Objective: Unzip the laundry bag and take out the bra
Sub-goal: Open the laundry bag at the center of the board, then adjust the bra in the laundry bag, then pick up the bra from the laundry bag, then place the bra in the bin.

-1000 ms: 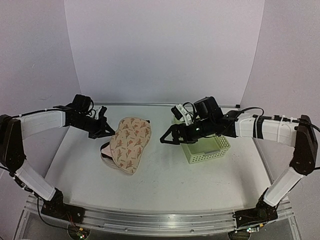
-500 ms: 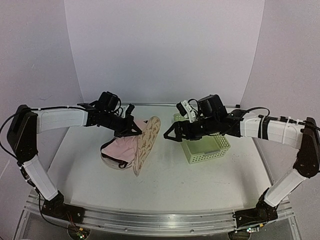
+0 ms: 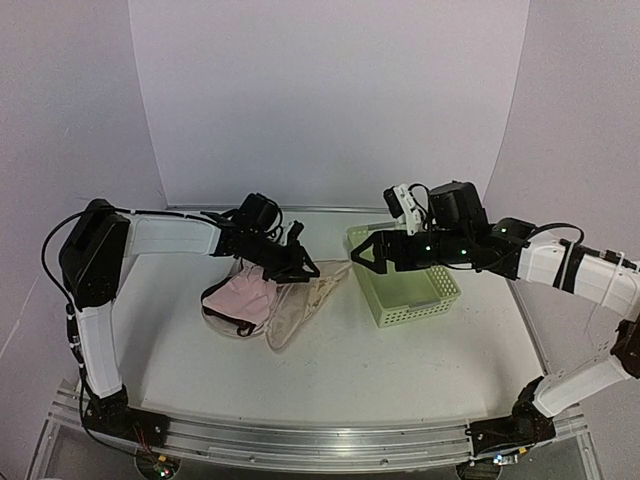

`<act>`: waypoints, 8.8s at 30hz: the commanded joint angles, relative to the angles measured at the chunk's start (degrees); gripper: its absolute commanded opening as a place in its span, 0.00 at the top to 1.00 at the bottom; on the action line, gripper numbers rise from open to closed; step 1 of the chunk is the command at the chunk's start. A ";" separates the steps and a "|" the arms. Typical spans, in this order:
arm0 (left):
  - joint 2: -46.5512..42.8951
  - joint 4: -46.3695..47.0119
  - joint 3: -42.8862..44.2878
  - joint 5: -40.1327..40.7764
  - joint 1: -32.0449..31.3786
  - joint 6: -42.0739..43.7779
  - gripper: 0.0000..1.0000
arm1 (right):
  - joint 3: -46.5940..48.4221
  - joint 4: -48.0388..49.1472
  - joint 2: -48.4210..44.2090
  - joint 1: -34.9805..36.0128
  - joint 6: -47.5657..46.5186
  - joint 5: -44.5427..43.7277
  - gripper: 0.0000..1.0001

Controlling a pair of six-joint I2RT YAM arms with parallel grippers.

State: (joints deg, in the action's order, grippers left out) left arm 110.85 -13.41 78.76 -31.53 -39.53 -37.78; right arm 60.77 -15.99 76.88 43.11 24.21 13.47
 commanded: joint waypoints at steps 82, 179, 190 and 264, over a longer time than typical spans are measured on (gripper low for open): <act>-44.92 -28.95 -5.46 25.80 12.90 15.80 0.30 | 50.82 15.14 63.09 6.05 43.87 6.13 0.48; -45.25 -30.70 -5.41 28.84 12.90 16.86 0.29 | 33.33 29.79 57.77 6.58 45.27 9.74 0.61; -45.50 -31.33 -4.93 29.44 12.94 17.60 0.28 | 34.97 30.31 58.17 6.57 45.35 10.08 0.88; -37.77 -23.05 -3.60 31.70 12.89 17.39 0.28 | 32.63 -31.37 35.03 -32.27 -31.51 37.99 1.00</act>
State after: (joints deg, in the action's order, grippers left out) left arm 74.32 -38.87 74.63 0.08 -26.57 -20.91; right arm 89.76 -46.65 109.49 10.79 -4.80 49.60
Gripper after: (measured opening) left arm 0.718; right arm 0.037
